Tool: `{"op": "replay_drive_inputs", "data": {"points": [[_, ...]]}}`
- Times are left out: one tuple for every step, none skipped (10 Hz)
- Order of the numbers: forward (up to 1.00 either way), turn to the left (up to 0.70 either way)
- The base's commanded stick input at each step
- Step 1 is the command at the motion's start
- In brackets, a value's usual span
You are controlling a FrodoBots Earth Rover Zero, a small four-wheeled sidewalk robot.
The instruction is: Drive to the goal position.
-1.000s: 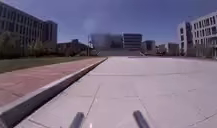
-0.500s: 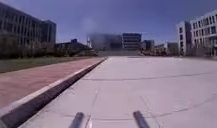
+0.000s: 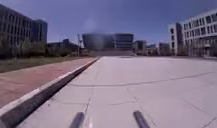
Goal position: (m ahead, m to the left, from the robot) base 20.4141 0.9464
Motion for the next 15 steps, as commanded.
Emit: {"op": "replay_drive_inputs", "data": {"points": [[1.0,0.0],[1.0,0.0],[1.0,0.0],[1.0,0.0],[1.0,0.0],[1.0,0.0],[1.0,0.0],[1.0,0.0],[1.0,0.0],[1.0,0.0],[1.0,0.0],[1.0,0.0],[1.0,0.0],[1.0,0.0],[1.0,0.0]]}}
